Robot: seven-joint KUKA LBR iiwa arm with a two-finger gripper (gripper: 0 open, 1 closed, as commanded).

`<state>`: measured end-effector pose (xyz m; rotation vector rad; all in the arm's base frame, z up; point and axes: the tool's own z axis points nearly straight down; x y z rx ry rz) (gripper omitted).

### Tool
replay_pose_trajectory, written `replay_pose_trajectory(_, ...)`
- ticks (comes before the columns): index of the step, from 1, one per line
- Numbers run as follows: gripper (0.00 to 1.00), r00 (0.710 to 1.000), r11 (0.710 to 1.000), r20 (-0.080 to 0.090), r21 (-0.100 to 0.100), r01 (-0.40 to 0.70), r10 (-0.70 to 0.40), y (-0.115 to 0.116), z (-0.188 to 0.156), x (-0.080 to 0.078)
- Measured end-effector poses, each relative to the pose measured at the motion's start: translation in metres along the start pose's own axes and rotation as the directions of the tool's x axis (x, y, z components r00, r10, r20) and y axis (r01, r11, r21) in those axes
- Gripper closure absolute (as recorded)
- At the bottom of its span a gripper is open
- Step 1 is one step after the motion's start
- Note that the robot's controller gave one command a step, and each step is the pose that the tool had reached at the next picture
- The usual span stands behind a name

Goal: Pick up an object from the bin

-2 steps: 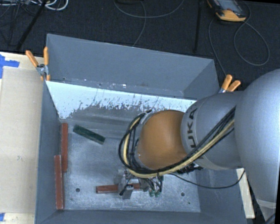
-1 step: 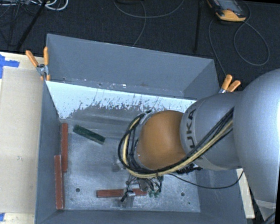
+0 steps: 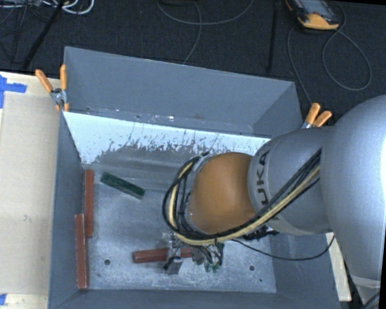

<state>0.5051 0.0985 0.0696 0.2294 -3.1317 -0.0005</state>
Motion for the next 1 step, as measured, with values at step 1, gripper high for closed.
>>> replay_pose_trajectory(1, 1.0, 1.0, 1.0, 0.009, 0.0, 0.02, -0.02, -0.0054, -0.146, 0.014)
